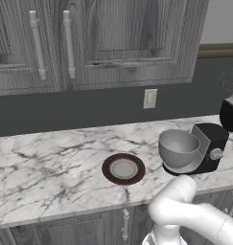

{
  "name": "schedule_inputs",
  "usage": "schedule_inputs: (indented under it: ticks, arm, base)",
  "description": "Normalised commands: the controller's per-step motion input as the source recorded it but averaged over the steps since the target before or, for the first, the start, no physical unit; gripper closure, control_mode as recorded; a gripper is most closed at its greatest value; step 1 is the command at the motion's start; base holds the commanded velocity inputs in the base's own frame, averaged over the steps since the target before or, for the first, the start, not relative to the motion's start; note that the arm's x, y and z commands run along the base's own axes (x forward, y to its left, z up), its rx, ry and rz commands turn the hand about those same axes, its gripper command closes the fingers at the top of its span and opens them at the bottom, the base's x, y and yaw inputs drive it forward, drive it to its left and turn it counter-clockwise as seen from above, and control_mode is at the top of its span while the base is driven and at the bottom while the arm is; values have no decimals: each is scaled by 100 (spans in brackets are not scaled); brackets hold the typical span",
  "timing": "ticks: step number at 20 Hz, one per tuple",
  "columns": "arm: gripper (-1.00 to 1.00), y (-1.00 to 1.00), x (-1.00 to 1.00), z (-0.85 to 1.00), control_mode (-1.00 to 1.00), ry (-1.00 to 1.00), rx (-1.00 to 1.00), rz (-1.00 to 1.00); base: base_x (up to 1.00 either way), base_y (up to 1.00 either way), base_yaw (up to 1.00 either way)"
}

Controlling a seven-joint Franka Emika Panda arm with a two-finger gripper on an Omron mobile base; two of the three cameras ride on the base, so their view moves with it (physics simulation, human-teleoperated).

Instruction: Add butter and sugar cubes to the stand mixer bowl and then turn on the stand mixer to begin making frosting.

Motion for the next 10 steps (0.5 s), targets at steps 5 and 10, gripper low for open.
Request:
schedule_inputs:
  ticks: [5, 10]
  arm:
    - [100, 72, -13, 44, -100, 0, -1, 0]
    - [100, 80, -1, 43, -100, 0, -3, 0]
  base:
    - [0, 0, 0]
    - [0, 0, 0]
